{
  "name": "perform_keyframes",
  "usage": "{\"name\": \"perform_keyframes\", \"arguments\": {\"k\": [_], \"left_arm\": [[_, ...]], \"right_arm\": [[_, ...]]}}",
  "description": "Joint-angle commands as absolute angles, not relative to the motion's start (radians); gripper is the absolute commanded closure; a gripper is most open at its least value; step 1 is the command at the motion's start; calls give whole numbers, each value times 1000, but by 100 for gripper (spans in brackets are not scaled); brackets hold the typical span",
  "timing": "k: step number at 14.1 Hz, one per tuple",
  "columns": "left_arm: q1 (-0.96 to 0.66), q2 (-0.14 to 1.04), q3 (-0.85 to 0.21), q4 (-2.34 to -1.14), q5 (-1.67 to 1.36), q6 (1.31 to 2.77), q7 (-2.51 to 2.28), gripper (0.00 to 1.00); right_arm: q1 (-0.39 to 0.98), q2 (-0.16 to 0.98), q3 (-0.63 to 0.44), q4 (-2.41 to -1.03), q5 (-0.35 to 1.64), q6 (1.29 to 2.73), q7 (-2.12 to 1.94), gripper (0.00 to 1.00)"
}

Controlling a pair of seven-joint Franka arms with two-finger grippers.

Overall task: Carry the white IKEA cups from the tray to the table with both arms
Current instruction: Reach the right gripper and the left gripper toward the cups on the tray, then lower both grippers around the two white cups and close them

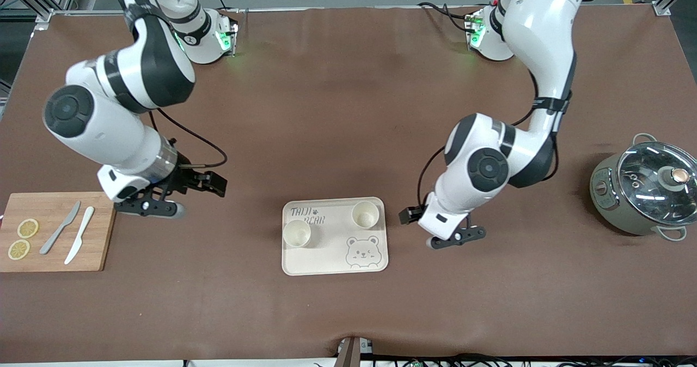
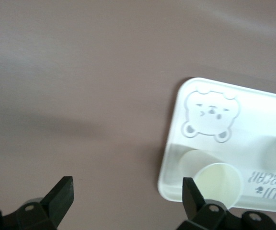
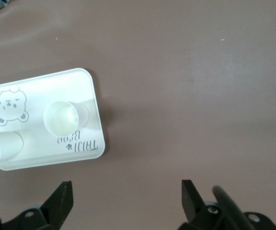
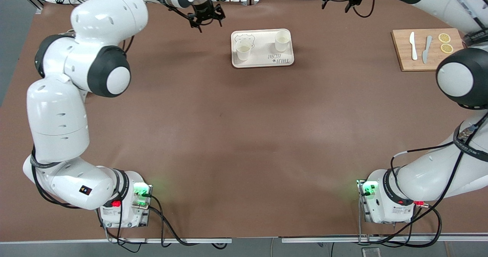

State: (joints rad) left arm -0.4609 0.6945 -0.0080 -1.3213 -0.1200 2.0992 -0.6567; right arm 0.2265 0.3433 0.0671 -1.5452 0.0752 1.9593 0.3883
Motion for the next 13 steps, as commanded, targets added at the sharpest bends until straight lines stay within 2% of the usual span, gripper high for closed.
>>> {"name": "perform_keyframes", "arguments": {"k": [1,7,13], "left_arm": [[-515,747,24,-1281,-97,2138,-730,0],[-592,816,31,-1281,-91,2235,-883,0],[-626,845,35,-1292,-29,2243,-904,0]], "right_arm": [[253,415,58,-1502,69,2031,445,0],[298,537,57,-1499,67,2187,523,0],[330,620,54,-1496,67,2302,561,0]]}}
